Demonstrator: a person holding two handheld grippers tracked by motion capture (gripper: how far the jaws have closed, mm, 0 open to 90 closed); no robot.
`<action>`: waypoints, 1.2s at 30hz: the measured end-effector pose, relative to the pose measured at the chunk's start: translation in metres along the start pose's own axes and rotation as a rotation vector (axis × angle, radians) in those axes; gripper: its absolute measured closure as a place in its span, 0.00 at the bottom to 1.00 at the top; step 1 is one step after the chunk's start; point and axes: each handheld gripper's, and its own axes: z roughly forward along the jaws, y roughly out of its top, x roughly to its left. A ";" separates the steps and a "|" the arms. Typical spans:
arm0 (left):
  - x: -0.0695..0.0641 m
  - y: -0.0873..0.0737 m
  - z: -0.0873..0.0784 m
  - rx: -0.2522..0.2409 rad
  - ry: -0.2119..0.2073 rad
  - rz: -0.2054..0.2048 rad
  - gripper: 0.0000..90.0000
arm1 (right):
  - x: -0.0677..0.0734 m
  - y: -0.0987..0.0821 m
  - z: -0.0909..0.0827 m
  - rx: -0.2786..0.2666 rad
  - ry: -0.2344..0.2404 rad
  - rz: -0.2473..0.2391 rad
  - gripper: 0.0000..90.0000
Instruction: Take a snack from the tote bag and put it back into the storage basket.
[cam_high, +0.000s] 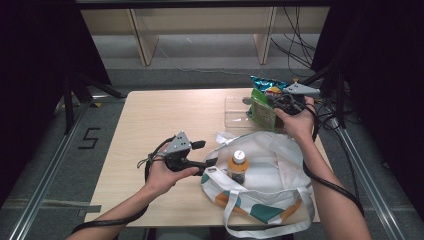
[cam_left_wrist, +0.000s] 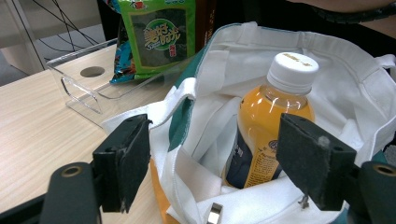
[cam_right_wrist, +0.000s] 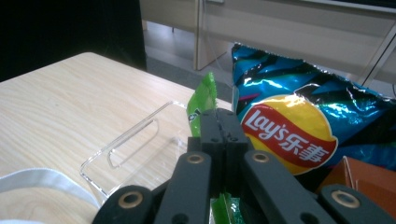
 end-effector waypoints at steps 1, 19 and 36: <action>0.000 0.000 0.000 0.000 0.001 0.002 0.28 | -0.001 0.000 0.000 0.002 0.000 -0.004 1.00; -0.002 -0.001 0.002 0.007 -0.010 -0.018 0.28 | -0.009 -0.012 -0.010 0.107 0.000 -0.017 1.00; -0.002 0.000 0.001 0.002 -0.008 -0.017 0.28 | -0.008 -0.019 -0.009 0.120 -0.007 -0.011 0.89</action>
